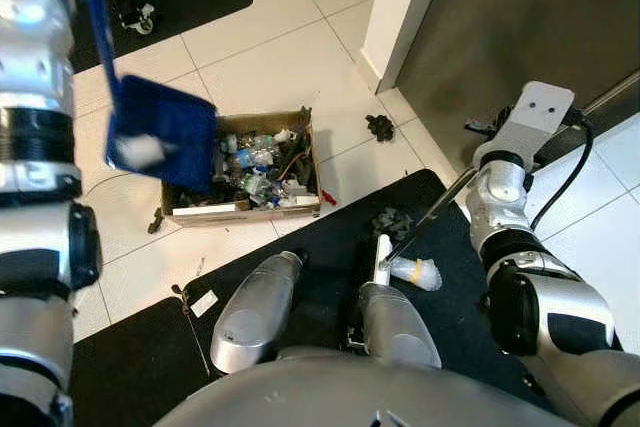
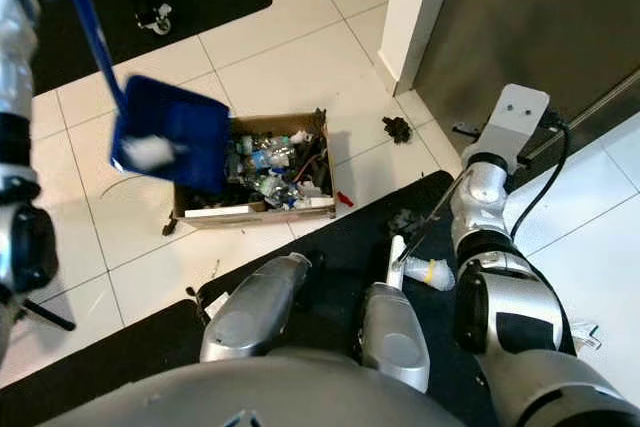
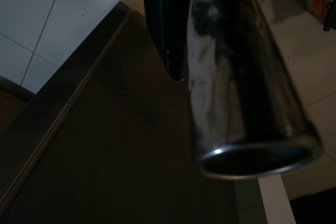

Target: Sweep floor

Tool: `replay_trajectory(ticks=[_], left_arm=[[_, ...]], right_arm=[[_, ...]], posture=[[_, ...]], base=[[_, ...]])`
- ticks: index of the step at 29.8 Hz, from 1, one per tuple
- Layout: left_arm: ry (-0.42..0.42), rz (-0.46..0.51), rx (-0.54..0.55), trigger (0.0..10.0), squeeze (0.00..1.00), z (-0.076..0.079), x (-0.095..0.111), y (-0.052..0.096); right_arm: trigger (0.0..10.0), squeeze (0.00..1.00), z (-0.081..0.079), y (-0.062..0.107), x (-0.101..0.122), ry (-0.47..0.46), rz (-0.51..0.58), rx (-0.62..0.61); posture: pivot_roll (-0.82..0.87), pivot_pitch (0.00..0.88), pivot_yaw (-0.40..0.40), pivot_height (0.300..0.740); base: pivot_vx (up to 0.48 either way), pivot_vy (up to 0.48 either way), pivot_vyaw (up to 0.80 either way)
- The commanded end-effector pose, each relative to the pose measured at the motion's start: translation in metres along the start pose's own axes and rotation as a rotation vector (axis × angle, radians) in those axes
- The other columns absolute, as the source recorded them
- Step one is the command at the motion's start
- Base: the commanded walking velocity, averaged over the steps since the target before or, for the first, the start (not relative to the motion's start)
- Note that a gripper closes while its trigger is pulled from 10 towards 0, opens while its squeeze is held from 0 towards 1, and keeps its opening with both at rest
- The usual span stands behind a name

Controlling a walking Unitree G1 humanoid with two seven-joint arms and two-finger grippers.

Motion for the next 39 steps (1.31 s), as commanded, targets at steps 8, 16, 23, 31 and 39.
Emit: replay_trajectory(ticks=[8,16,23,31,39], left_arm=[[-0.129,-0.054,-0.077,10.0,0.00,0.005,-0.003,-0.012],[-0.160,-0.015,-0.116,10.0,0.00,0.012,0.004,-0.021],[-0.122,0.005,-0.129,10.0,0.00,0.009,0.008,-0.023],[-0.133,-0.005,-0.149,10.0,0.00,0.012,0.002,-0.022],[-0.056,0.005,-0.147,10.0,0.00,0.012,0.005,-0.024]], right_arm=[[10.0,0.00,-0.001,0.003,-0.002,-0.009,0.006,-0.002],[10.0,0.00,-0.002,0.004,-0.004,-0.013,0.003,-0.008],[10.0,0.00,0.000,0.005,-0.005,-0.017,0.004,-0.013],[10.0,0.00,0.000,0.004,-0.005,-0.016,0.002,-0.014],[10.0,0.00,-0.001,0.004,-0.005,-0.017,0.002,-0.012]], posture=[[0.20,0.000,0.055,0.740],[0.20,0.000,0.064,0.740],[0.20,0.000,0.066,0.740],[0.21,0.000,0.065,0.740],[0.21,0.000,0.066,0.740]], base=[[0.000,0.000,0.00],[0.000,0.000,0.00],[0.000,0.000,0.00],[0.000,0.000,0.00],[0.000,0.000,0.00]])
Point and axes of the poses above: a point about 5 cm out from each wrist's last joint towards the gripper, its own y axis pointing back from the gripper into the wrist, its own x axis along the axis of the wrist's last joint, z = x × y, the point moved 4 cm from there along -y, pointing out of the wrist towards the gripper, and after that the axes turned 2 degrees about -y, right-handed, at the moved point
